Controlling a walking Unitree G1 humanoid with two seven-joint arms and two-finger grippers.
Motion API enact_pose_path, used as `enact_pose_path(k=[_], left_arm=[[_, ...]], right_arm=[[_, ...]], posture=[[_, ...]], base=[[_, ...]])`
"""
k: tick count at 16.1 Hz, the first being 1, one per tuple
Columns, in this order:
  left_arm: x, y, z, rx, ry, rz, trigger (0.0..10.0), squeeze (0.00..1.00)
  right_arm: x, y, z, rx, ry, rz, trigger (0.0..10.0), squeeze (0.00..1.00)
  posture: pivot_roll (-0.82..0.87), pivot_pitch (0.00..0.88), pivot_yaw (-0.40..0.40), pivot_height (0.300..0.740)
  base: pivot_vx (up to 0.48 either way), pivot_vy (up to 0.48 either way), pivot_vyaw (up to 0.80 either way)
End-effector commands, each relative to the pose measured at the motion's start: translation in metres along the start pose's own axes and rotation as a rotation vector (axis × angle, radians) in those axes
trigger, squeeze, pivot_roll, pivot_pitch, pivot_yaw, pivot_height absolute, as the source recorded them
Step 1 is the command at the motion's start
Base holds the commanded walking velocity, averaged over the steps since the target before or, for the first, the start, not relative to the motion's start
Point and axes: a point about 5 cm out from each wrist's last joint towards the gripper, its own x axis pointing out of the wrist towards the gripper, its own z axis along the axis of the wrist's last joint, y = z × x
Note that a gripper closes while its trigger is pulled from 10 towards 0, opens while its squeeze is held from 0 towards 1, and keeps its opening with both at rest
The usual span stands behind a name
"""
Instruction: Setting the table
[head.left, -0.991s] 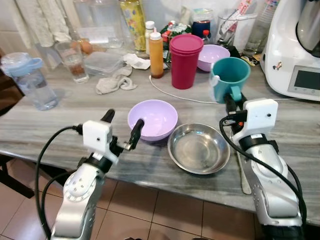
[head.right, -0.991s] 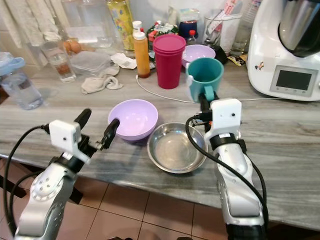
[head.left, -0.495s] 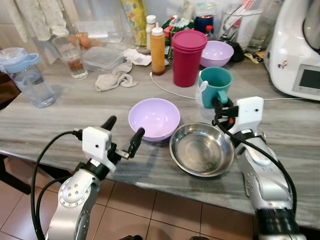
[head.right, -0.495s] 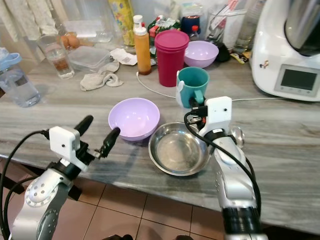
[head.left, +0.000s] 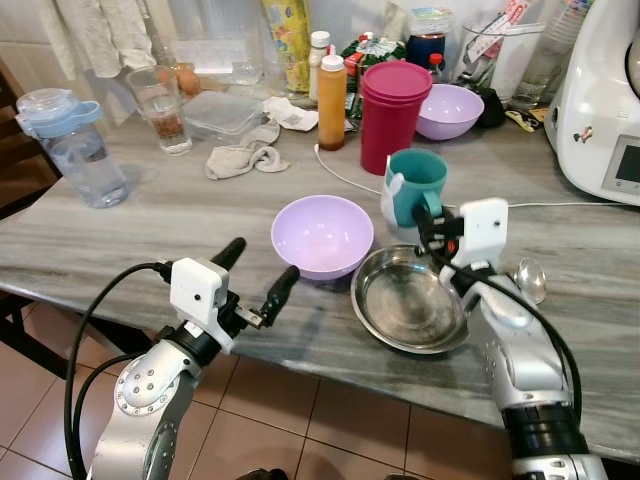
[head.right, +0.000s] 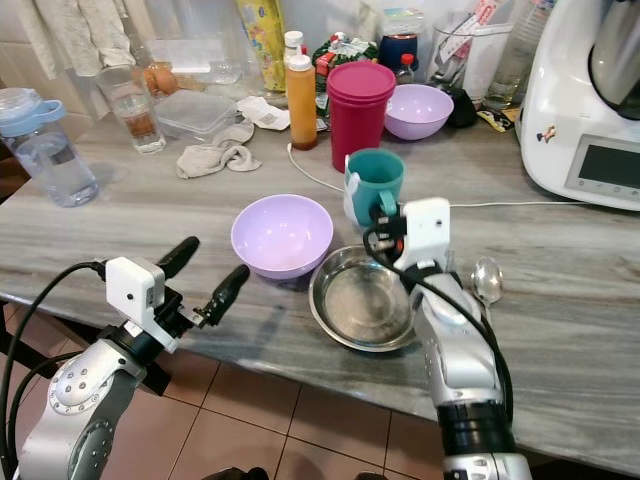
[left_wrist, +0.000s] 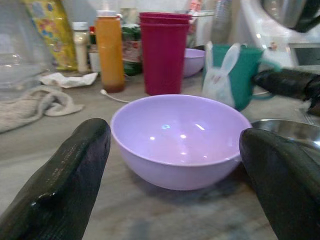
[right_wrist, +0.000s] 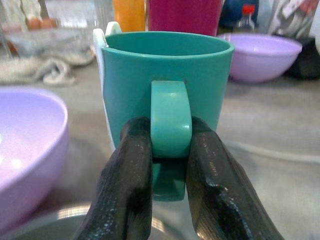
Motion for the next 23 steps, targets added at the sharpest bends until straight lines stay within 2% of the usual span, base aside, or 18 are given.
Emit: enact_pose_path(k=[1,4,8,9,10,11,18,23], left_arm=[[-0.002,-0.004,-0.002,-0.022,0.019,-0.053,10.0,0.00],[0.000,-0.006,-0.004,-0.029,0.028,-0.094,10.0,0.00],[0.002,-0.007,-0.005,-0.040,0.029,-0.109,10.0,0.00],[0.003,-0.009,-0.006,-0.051,0.028,-0.133,10.0,0.00],[0.003,-0.009,-0.006,-0.057,0.028,-0.147,10.0,0.00],[0.004,-0.010,-0.006,-0.063,0.031,-0.158,10.0,0.00],[0.007,-0.015,-0.007,-0.072,0.043,-0.207,10.0,0.00],[0.008,-0.015,-0.006,-0.070,0.045,-0.221,10.0,0.00]], right_arm=[[-0.004,-0.001,-0.002,-0.014,0.001,-0.018,10.0,0.00],[-0.011,-0.006,-0.008,-0.033,0.024,-0.057,10.0,0.00],[-0.013,-0.010,-0.009,-0.054,0.024,-0.075,10.0,0.00],[-0.012,-0.011,-0.008,-0.053,0.021,-0.076,10.0,0.84],[-0.012,-0.012,-0.008,-0.054,0.020,-0.077,10.0,0.84],[-0.013,-0.012,-0.009,-0.057,0.022,-0.077,10.0,1.00],[-0.013,-0.012,-0.005,-0.059,0.011,-0.083,10.0,1.00],[-0.014,-0.007,0.014,-0.058,-0.067,-0.079,10.0,1.00]], posture=[[-0.22,0.115,0.038,0.740],[-0.23,0.114,0.042,0.740],[-0.24,0.113,0.053,0.740],[-0.24,0.113,0.055,0.740],[-0.24,0.113,0.055,0.740],[-0.25,0.113,0.053,0.740],[-0.25,0.107,0.050,0.740],[-0.25,0.106,0.051,0.740]], base=[[0.000,0.000,0.00],[0.000,0.000,0.00],[0.000,0.000,0.00],[0.000,0.000,0.00],[0.000,0.000,0.00],[0.000,0.000,0.00],[0.000,0.000,0.00],[0.000,0.000,0.00]])
